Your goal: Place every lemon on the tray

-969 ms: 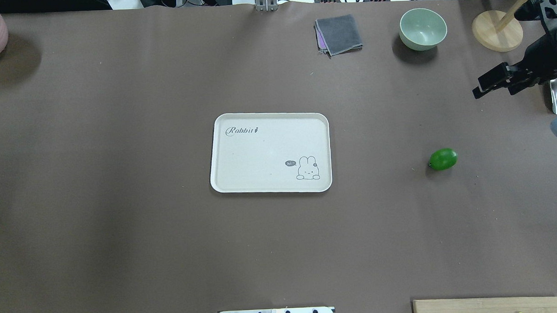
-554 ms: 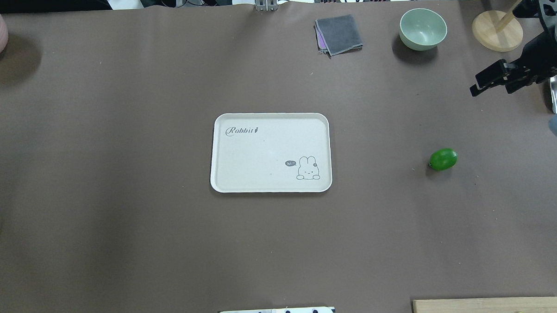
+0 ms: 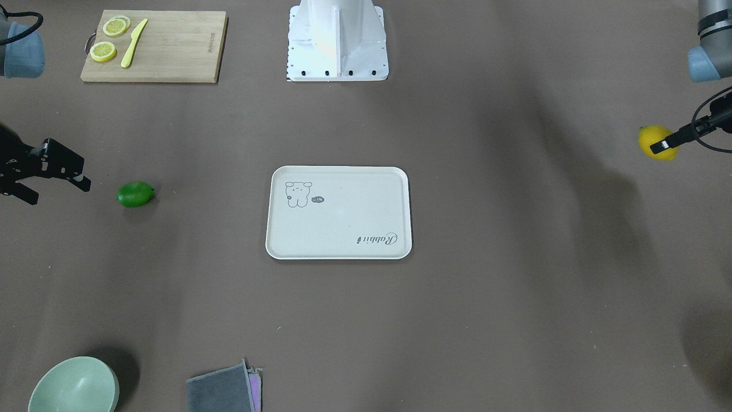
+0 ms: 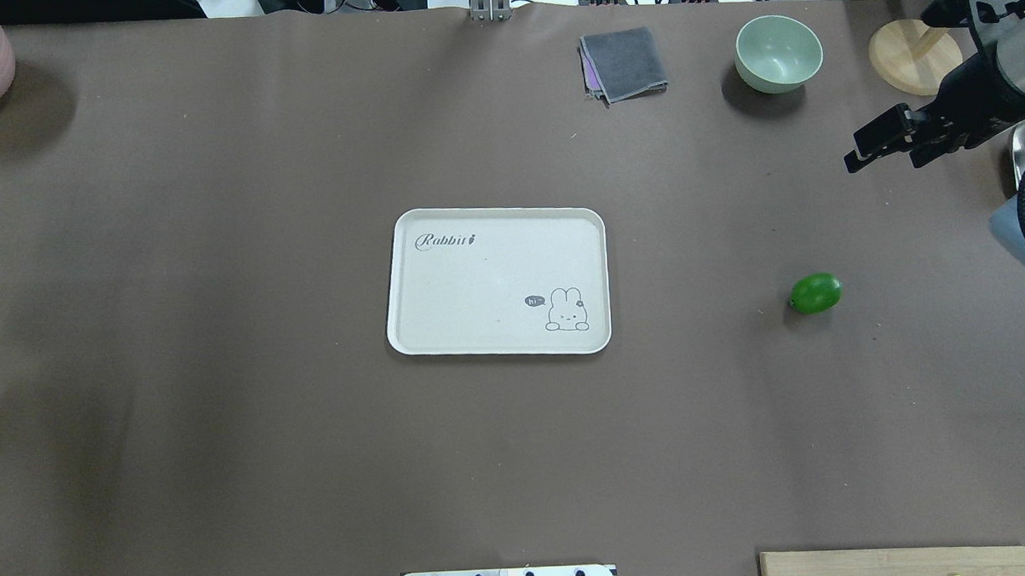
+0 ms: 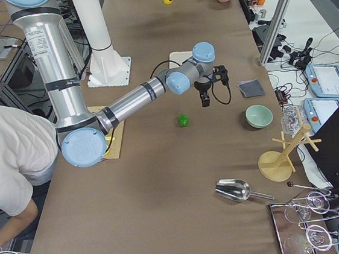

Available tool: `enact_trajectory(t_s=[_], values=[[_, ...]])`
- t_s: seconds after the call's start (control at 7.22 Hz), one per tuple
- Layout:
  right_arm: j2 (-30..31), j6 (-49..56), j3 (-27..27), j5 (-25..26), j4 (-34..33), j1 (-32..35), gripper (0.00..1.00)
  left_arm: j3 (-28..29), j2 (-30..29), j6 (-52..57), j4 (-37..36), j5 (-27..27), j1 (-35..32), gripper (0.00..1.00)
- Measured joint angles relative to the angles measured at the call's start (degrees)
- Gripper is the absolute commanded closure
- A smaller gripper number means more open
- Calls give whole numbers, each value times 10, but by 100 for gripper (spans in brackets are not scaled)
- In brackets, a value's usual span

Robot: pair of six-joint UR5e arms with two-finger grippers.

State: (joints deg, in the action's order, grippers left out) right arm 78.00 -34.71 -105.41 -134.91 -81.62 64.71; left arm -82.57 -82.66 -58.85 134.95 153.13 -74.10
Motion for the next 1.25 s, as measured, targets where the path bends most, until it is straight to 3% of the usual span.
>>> enact_trajectory(t_s=[0.55,1.25], values=[[-2,-88,10,96,1,-77,0,-3,-107,-78,-25,-4,-1,100],[42,-382,5,133,7,-103,0,-18,-200,-110,-50,-39,18,100]])
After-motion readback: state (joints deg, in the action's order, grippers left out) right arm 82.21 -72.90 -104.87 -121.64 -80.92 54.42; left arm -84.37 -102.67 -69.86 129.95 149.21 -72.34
